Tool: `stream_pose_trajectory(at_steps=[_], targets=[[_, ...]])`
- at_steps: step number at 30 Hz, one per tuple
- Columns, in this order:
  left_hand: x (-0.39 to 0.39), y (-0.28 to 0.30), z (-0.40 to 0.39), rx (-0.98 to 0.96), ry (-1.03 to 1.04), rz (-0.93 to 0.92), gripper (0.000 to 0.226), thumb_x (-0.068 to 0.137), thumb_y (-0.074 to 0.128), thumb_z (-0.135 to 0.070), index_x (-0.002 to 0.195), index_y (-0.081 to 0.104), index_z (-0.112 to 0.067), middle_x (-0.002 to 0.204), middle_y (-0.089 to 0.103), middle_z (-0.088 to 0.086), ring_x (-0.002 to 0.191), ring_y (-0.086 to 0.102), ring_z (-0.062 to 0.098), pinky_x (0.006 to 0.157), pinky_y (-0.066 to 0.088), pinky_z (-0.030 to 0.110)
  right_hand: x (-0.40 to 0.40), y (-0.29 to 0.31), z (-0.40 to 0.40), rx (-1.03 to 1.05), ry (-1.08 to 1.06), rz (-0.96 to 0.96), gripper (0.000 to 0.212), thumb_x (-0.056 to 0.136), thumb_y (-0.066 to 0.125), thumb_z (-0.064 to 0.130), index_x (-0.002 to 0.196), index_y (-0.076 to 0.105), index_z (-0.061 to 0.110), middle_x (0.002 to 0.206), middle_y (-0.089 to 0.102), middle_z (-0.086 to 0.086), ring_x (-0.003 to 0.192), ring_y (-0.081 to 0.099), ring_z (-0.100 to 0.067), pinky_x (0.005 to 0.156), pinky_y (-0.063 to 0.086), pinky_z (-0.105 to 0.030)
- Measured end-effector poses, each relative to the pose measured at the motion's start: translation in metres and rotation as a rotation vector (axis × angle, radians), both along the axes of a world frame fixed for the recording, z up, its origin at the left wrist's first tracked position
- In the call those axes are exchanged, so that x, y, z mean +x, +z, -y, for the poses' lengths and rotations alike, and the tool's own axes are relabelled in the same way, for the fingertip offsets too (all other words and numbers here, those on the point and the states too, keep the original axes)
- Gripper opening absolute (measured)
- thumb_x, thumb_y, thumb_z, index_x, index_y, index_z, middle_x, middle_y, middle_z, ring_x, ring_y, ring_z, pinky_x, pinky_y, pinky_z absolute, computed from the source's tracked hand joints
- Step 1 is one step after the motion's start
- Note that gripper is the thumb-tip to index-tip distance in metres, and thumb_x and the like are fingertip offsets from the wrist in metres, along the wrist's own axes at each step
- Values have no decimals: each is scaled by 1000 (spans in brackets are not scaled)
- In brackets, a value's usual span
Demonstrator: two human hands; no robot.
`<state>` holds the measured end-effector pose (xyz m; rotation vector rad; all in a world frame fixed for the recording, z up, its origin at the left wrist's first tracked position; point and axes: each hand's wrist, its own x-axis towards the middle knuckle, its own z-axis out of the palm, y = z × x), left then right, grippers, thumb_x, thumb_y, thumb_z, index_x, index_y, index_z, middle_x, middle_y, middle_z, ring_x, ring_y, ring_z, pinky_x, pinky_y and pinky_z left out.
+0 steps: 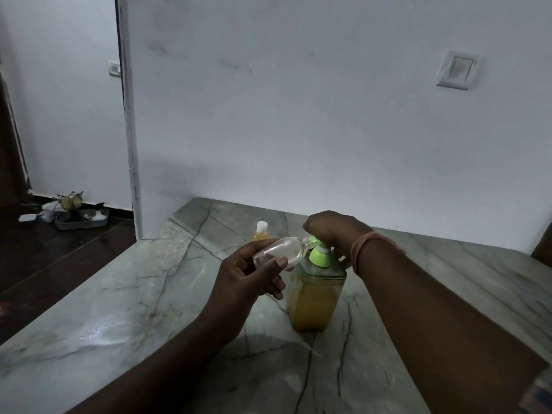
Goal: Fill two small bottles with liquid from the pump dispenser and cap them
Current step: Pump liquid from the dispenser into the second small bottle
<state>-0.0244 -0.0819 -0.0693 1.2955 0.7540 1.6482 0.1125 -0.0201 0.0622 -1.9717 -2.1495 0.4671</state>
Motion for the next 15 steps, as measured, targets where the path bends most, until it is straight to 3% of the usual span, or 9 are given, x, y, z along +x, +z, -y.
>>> stream_pose_trajectory(at_steps=[2,4,6,8,10,11,13,15], targets=[[2,1,2,-1,-13,-9,32,85,69,-16,116,69,-24,93,72,18,66,63,24,58,54,34,3,6,7,6,30,6,23,101,34,16,90,51,6,74,48,-7,91,50,-26,88,45,-35],[1,1,1,8,-26,-6,31,85,69,-17,115,70,-26,93,72,19,65,62,24,57,54,33,1,6,10,37,60,98,30,99,34,10,74,49,7,74,48,-8,88,49,-27,77,43,-31],[-1,2,2,10,-34,3,32,84,69,-19,116,70,-25,92,71,19,65,61,23,57,53,32,-3,1,11,73,76,182,29,97,35,2,74,52,3,87,56,-15,90,50,-29,70,40,-27],[-2,3,2,-4,-44,35,36,84,68,-21,120,68,-21,92,71,20,66,61,24,57,53,32,-5,-2,9,85,61,187,24,96,36,-1,83,56,0,115,59,-22,90,48,-28,73,37,-28],[-3,4,3,-23,-64,53,34,89,64,-25,122,67,-19,94,71,22,67,62,24,58,52,32,-4,-4,8,37,65,145,25,97,35,-1,81,54,3,127,56,-22,91,48,-28,76,37,-30],[-3,3,4,-29,-92,75,31,93,61,-27,122,68,-18,95,70,24,68,62,25,58,52,32,-4,-1,7,1,70,139,24,99,34,1,93,57,0,128,55,-22,97,52,-31,80,40,-32],[-5,2,4,-29,-134,105,35,93,55,-32,121,68,-16,97,69,25,70,61,25,59,52,33,-2,4,6,-20,88,81,28,103,32,11,112,57,0,111,61,-19,97,59,-32,87,43,-35],[-6,1,3,-21,-170,121,43,89,53,-36,123,66,-13,99,68,26,70,61,25,60,52,33,0,10,12,-5,43,65,25,102,32,17,95,54,6,79,55,-9,76,56,-25,78,42,-31]])
